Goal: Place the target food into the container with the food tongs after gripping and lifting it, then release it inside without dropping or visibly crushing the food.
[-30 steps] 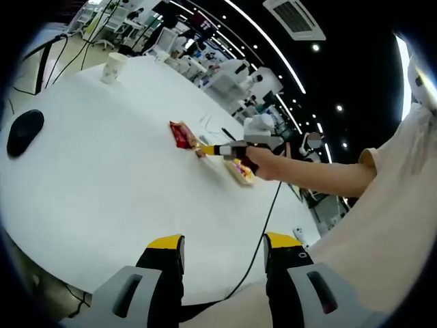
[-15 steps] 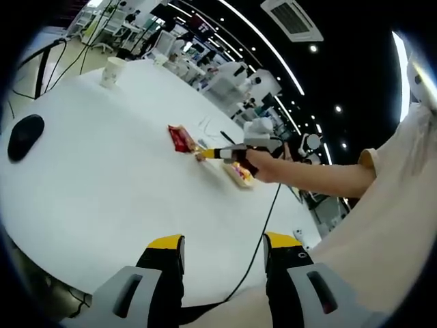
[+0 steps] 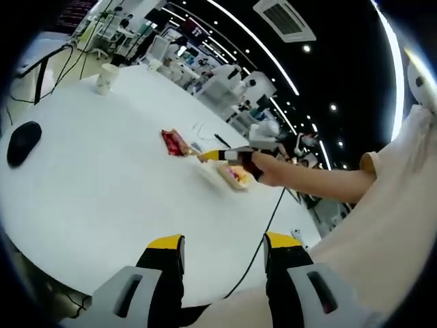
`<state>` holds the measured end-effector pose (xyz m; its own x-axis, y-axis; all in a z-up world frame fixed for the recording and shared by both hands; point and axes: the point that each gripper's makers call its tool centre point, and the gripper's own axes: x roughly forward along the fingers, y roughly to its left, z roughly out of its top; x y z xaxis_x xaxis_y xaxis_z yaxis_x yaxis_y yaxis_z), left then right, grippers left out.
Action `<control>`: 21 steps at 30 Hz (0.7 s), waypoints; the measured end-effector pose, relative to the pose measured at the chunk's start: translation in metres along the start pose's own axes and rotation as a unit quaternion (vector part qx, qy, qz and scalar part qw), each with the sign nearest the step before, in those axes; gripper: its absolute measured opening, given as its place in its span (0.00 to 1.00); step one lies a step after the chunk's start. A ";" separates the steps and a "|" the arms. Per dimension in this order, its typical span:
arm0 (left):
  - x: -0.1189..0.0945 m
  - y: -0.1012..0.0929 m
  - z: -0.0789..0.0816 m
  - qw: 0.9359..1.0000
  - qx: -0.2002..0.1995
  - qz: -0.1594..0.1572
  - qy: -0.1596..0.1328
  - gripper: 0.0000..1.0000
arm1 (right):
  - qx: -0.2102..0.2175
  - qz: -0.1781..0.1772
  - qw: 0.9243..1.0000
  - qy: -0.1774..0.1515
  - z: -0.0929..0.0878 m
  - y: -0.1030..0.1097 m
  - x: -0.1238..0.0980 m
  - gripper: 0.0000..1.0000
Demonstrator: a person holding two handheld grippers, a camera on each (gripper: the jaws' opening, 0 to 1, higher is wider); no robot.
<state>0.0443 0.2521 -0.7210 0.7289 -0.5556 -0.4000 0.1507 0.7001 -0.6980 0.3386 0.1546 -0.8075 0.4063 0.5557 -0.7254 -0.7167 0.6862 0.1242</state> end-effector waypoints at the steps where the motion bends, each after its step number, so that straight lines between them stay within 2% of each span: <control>1: -0.001 -0.001 -0.001 1.000 0.002 0.000 -0.002 0.45 | 0.000 0.001 1.000 -0.004 0.001 0.001 -0.004 0.21; 13: -0.005 -0.014 -0.009 1.000 0.011 -0.003 -0.010 0.45 | 0.011 -0.003 1.000 -0.026 0.001 -0.003 -0.033 0.21; 17: -0.005 -0.014 -0.009 1.000 0.013 -0.003 -0.009 0.45 | 0.013 -0.005 1.000 -0.028 0.002 -0.004 -0.035 0.21; 18: -0.004 -0.018 -0.009 1.000 0.017 -0.009 -0.010 0.45 | 0.019 -0.014 0.999 -0.042 0.004 -0.013 -0.049 0.21; 21: -0.001 -0.023 -0.009 0.999 0.027 -0.016 -0.005 0.45 | 0.023 -0.020 0.998 -0.054 0.005 -0.017 -0.060 0.21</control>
<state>0.0338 0.2327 -0.7099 0.7296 -0.5734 -0.3727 0.2095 0.7061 -0.6764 0.3294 0.1118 -0.7630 0.4948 0.5728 -0.6535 -0.6724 0.7287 0.1295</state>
